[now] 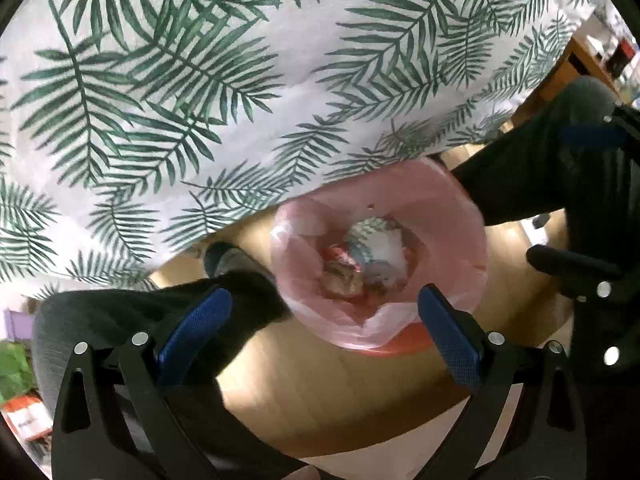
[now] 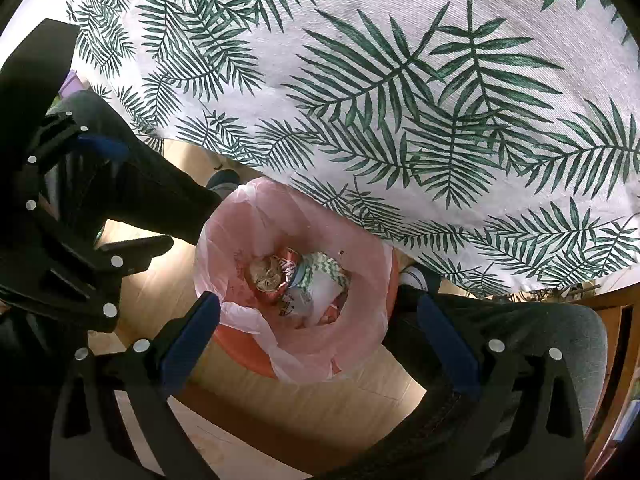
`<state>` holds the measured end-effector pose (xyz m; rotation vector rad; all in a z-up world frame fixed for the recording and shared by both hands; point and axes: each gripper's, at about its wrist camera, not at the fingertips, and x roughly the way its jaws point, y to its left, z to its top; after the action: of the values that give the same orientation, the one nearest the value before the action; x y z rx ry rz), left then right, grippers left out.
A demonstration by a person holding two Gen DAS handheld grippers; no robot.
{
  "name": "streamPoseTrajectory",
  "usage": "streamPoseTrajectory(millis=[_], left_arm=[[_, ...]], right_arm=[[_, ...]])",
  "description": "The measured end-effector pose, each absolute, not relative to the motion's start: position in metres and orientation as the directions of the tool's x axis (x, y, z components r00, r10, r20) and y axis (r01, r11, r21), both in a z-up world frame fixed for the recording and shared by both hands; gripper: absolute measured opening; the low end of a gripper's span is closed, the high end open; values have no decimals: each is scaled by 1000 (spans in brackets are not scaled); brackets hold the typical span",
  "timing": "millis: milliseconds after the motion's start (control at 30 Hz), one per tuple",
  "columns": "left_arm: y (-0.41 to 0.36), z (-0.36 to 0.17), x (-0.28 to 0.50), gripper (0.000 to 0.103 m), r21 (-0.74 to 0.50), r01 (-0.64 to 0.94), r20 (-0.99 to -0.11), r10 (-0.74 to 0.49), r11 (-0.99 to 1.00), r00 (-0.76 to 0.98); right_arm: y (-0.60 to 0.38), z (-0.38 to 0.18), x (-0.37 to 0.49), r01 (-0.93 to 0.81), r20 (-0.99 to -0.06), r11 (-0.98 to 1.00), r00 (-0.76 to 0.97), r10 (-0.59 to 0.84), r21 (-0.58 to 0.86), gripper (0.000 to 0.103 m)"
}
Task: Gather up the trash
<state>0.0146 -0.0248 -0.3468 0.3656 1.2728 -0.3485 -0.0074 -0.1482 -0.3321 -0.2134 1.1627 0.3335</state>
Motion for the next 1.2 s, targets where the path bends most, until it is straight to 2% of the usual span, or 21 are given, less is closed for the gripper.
streamPoseTrajectory(millis=[300, 600, 700, 800, 1000, 1200], left_arm=[[-17, -347, 17, 97, 3, 414, -972, -96, 910, 217], [-19, -354, 19, 97, 18, 401, -979, -65, 916, 191], [-21, -357, 19, 97, 63, 396, -980, -18, 916, 197], [-18, -355, 19, 97, -3, 385, -981, -77, 923, 178], [-19, -348, 15, 97, 71, 374, -970, -24, 925, 243], [-26, -354, 15, 97, 66, 422, -979, -24, 904, 205]], right_arm=[[-148, -332, -7, -364, -924, 931, 352, 147, 10, 98], [-148, -333, -7, -366, -926, 931, 348, 148, 11, 98], [-148, -333, -7, -365, -926, 931, 347, 148, 12, 98], [-148, -333, -6, -367, -926, 930, 346, 148, 11, 98], [-148, -333, -6, -366, -927, 930, 344, 148, 12, 98], [-148, -333, -4, -368, -928, 930, 341, 147, 12, 98]])
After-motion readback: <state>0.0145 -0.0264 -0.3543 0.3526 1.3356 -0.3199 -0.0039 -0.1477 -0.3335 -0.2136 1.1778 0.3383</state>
